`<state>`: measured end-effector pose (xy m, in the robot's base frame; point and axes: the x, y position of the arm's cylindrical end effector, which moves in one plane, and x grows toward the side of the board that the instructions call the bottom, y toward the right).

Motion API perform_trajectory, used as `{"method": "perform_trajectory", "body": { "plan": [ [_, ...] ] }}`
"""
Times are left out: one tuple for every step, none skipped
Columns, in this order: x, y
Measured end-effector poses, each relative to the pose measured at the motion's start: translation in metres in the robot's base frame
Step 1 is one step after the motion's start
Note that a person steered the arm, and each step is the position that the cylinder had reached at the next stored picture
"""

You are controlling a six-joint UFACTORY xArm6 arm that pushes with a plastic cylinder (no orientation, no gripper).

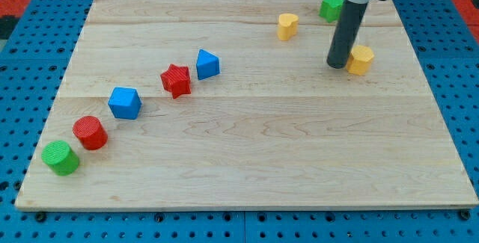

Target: Push the green star to the yellow hexagon

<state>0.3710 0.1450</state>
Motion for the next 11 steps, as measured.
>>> {"method": "perform_trajectory", "body": {
  "plan": [
    [-0.025,0.021],
    [-0.029,0.036],
    [0.009,0.061],
    [-0.021,0.068],
    [-0.101,0.103],
    [-0.174,0.066],
    [-0.155,0.012],
    [-0.084,0.008],
    [-0.015,0.02],
    [-0.027,0.009],
    [-0.012,-0.011]
  ]
}}
